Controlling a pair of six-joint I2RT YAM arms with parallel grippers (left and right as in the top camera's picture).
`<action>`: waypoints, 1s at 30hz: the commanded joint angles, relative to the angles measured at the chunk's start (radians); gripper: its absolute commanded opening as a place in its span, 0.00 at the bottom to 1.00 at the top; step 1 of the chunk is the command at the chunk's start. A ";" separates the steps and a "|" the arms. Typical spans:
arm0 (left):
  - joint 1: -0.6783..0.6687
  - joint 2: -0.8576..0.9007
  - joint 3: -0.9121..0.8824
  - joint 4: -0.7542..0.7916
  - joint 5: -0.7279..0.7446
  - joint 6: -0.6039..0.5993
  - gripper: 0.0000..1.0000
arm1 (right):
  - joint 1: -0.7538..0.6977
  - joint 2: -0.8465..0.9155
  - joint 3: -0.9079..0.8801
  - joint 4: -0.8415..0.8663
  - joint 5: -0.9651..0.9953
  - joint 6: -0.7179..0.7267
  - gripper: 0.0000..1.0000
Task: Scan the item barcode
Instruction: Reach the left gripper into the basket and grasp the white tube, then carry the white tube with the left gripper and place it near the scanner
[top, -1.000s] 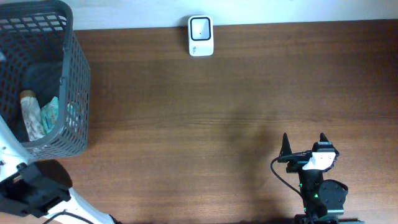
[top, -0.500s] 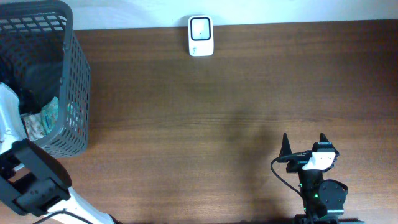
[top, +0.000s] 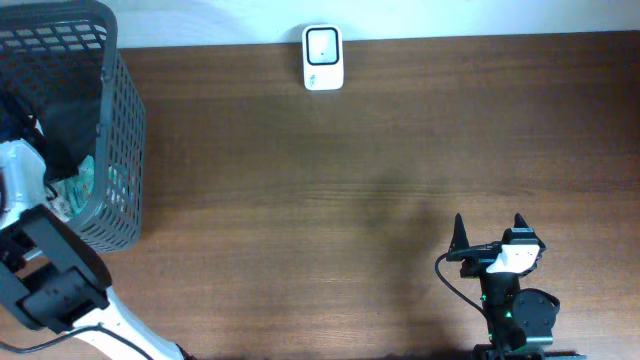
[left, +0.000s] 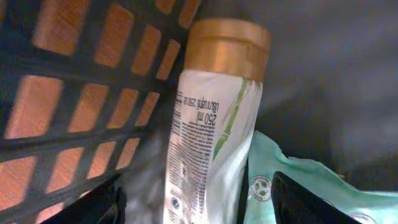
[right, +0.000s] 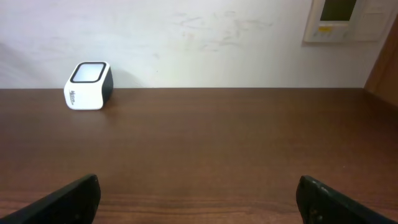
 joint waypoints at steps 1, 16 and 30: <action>-0.002 0.042 -0.006 -0.006 -0.064 -0.002 0.72 | -0.004 -0.006 -0.008 -0.003 0.005 -0.003 0.99; 0.007 0.007 -0.038 -0.033 -0.002 -0.079 0.00 | -0.004 -0.006 -0.008 -0.003 0.005 -0.003 0.99; -0.125 -0.471 0.407 -0.006 0.530 -0.462 0.00 | -0.004 -0.006 -0.008 -0.003 0.005 -0.003 0.99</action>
